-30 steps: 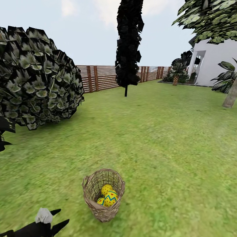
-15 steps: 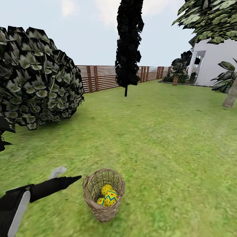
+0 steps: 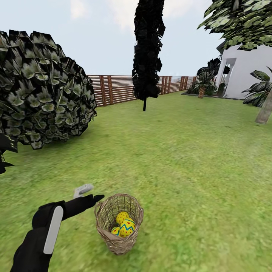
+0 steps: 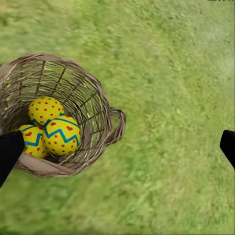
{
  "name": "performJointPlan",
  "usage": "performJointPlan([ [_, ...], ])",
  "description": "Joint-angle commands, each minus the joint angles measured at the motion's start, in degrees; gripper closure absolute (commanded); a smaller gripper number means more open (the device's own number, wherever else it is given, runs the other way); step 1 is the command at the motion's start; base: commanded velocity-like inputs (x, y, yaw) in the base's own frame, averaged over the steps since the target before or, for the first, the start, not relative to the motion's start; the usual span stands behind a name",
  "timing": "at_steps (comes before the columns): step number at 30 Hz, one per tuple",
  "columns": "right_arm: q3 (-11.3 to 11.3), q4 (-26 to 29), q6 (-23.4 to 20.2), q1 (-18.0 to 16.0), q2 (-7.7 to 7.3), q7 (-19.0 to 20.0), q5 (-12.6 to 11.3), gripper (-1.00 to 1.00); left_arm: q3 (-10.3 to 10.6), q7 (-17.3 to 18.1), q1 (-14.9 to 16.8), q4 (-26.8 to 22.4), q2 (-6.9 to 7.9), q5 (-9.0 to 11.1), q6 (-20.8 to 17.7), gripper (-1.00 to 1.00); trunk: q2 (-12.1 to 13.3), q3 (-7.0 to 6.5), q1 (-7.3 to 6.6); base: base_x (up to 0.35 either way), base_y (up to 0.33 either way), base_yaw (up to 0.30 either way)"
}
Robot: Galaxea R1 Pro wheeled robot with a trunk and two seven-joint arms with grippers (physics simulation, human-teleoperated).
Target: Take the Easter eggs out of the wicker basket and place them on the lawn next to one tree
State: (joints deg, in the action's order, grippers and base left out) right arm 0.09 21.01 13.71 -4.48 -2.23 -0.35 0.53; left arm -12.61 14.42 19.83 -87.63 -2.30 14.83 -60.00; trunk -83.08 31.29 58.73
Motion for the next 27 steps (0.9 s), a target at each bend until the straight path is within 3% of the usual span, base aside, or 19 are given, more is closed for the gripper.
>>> performJointPlan([
  [1, 0.0, 0.0, 0.0, 0.0, 0.01, 0.0, 0.0, -1.00, 0.0, -1.1, 0.4, 0.0, -0.09, 0.0, 0.0, -1.00, 0.0, 0.00, 0.00, 0.000, 0.000, 0.000],
  [5, 0.0, 0.0, 0.0, 0.0, 0.00, 0.0, 0.0, -1.00, 0.1, -10.1, 1.5, 0.0, -1.61, 0.0, 0.0, -1.00, 0.0, 0.00, 0.00, 0.000, 0.000, 0.000],
  [9, 0.0, 0.0, 0.0, 0.0, 0.02, 0.0, 0.0, -1.00, 0.1, -21.8, 1.8, -0.2, -3.23, 0.8, 0.0, -1.00, 0.0, 0.00, 0.00, 0.000, 0.000, 0.000],
  [11, 0.0, 0.0, 0.0, 0.0, 0.02, 0.0, 0.0, -1.00, 0.1, -30.8, 2.1, -0.3, -3.83, 5.3, 0.0, -1.00, 0.0, 0.00, 0.00, 0.000, 0.000, 0.000],
  [13, 0.0, 0.0, 0.0, 0.0, -0.01, 0.0, 0.0, -1.00, 0.1, -35.9, 2.4, -0.3, -3.93, 8.6, 0.0, -1.00, 0.0, 0.00, 0.00, 0.000, 0.000, 0.000],
  [14, 0.0, 0.0, 0.0, 0.0, 0.00, 0.0, 0.0, -1.00, 0.2, -41.4, 2.6, -0.3, -3.99, 12.1, 0.0, -1.00, 0.0, 0.00, 0.00, 0.000, 0.000, 0.000],
  [17, 0.0, 0.0, 0.0, 0.0, 0.01, 0.0, 0.0, -1.00, 0.4, -51.4, 2.7, -0.3, -4.07, 19.1, 0.0, -1.00, 0.0, 0.00, 0.00, 0.000, 0.000, 0.000],
  [18, 0.0, 0.0, 0.0, 0.0, 0.00, 0.0, 0.0, -1.00, 0.5, -54.8, 2.7, -0.3, -4.06, 22.3, 0.0, -1.00, 0.0, 0.00, 0.00, 0.000, 0.000, 0.000],
  [20, 0.0, 0.0, 0.0, 0.0, 0.01, 0.0, 0.0, -1.00, 1.2, -57.2, 2.7, -0.3, -4.03, 25.6, 0.0, -1.00, 0.0, 0.00, 0.00, 0.000, 0.000, 0.000],
  [22, 0.0, 0.0, 0.0, 0.0, 0.03, 0.0, 0.1, -1.00, 4.2, -58.6, 2.8, -0.2, -3.98, 27.7, 0.0, -1.00, 0.0, 0.00, 0.00, 0.000, 0.000, 0.000],
  [27, 0.0, 0.0, 0.0, 0.0, 0.03, 0.0, 0.2, -1.00, 5.9, -59.9, 2.8, 0.4, -4.25, 28.6, 0.0, -1.00, 0.0, 0.00, 0.00, 0.000, 0.000, 0.000],
])
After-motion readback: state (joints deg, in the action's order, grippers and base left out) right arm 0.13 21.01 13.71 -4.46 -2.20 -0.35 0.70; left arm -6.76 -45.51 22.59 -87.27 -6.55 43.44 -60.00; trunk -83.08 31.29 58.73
